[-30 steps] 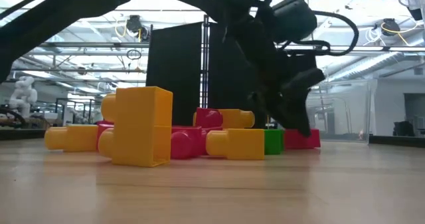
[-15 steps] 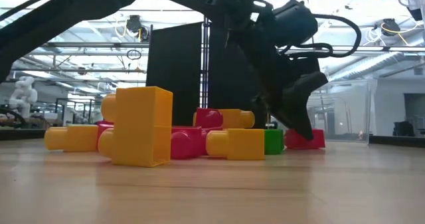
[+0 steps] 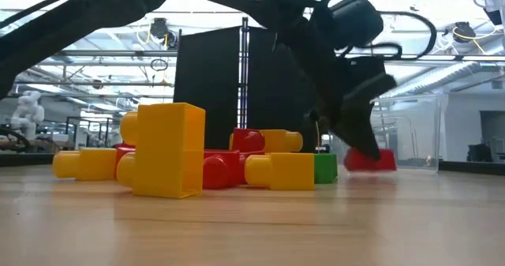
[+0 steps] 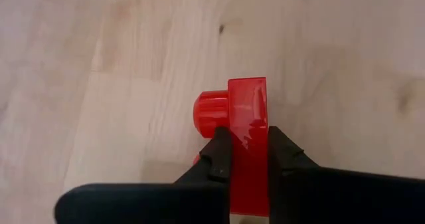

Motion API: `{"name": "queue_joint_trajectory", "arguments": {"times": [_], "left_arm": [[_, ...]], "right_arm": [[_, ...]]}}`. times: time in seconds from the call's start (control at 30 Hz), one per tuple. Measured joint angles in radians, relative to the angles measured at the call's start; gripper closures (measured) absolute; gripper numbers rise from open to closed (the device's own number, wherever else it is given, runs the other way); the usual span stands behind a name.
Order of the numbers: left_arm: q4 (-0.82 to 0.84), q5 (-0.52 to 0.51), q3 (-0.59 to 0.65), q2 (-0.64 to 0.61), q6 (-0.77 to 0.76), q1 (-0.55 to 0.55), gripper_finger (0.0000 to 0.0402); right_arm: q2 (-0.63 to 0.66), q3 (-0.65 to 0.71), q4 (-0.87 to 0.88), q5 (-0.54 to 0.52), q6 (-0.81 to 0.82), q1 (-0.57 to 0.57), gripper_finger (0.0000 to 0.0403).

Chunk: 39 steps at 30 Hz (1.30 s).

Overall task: Sort blocks
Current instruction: Put the red game piece into the top transparent bin

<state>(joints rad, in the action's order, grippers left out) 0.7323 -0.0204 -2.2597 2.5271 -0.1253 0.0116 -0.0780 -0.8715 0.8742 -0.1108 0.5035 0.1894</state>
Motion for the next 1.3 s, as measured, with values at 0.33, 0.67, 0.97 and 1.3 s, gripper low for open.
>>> {"name": "queue_joint_trajectory", "arguments": {"times": [0.33,0.67,0.97,1.3], "left_arm": [[0.042,0.009,-0.093,-0.015,-0.006,0.000,0.0388],[0.040,0.008,-0.096,-0.077,-0.025,0.000,0.0389],[0.037,-0.009,-0.096,-0.125,-0.026,-0.003,0.0389],[-0.075,-0.072,-0.096,-0.192,0.024,0.008,0.0389]], "right_arm": [[0.000,0.000,0.000,-0.028,-0.001,0.000,0.0195],[0.000,0.000,0.000,-0.044,-0.025,0.000,0.0195],[0.000,0.000,-0.001,-0.048,-0.025,0.000,0.0195],[0.000,0.000,-0.001,-0.054,-0.026,0.000,0.0195]]}}
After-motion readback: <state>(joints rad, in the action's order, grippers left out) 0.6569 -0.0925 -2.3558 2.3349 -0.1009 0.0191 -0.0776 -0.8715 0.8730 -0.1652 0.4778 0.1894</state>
